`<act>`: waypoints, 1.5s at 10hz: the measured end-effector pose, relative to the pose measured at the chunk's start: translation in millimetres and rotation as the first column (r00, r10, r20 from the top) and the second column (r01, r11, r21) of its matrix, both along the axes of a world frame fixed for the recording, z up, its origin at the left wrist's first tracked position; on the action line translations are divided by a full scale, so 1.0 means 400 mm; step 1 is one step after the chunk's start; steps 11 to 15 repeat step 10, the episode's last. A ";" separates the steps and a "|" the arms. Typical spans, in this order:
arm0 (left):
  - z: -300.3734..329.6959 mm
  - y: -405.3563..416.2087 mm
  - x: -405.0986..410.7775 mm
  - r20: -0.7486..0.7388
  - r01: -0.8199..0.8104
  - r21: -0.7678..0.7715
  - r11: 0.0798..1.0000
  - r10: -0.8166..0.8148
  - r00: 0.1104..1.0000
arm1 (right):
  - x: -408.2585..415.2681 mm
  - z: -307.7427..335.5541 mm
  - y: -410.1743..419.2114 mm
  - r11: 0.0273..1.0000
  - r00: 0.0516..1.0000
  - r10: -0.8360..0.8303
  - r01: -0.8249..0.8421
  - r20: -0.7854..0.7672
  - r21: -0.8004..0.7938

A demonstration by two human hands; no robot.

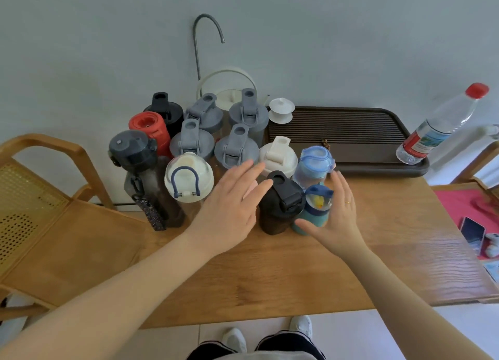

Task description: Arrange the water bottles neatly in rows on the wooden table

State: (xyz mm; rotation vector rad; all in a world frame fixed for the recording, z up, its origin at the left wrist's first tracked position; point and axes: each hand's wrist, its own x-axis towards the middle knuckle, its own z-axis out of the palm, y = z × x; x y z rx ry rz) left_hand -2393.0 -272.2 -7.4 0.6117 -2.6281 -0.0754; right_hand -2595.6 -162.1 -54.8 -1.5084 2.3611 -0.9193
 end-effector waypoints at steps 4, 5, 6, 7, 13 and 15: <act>0.006 -0.071 0.117 0.177 -0.355 -0.226 0.907 0.396 0.901 | 0.073 0.089 -0.117 0.802 0.619 0.572 -0.283 -0.538 0.526; 0.008 -0.075 0.116 0.150 -0.351 -0.224 0.909 0.388 0.909 | 0.095 0.069 -0.122 0.861 0.638 0.471 -0.184 -0.609 0.474; 0.008 -0.070 0.116 0.174 -0.348 -0.221 0.911 0.388 0.905 | 0.126 0.054 -0.126 0.902 0.693 0.349 -0.066 -0.631 0.427; 0.007 -0.072 0.117 0.192 -0.355 -0.211 0.911 0.394 0.899 | 0.153 0.065 -0.120 0.905 0.740 0.302 -0.026 -0.601 0.424; 0.108 -0.038 0.151 0.101 -0.301 -0.146 0.942 0.317 0.943 | 0.145 0.211 -0.069 0.968 0.911 0.202 -0.130 -0.360 0.214; 0.108 -0.038 0.151 0.101 -0.301 -0.146 0.942 0.317 0.943 | 0.145 0.211 -0.069 0.968 0.911 0.202 -0.130 -0.360 0.214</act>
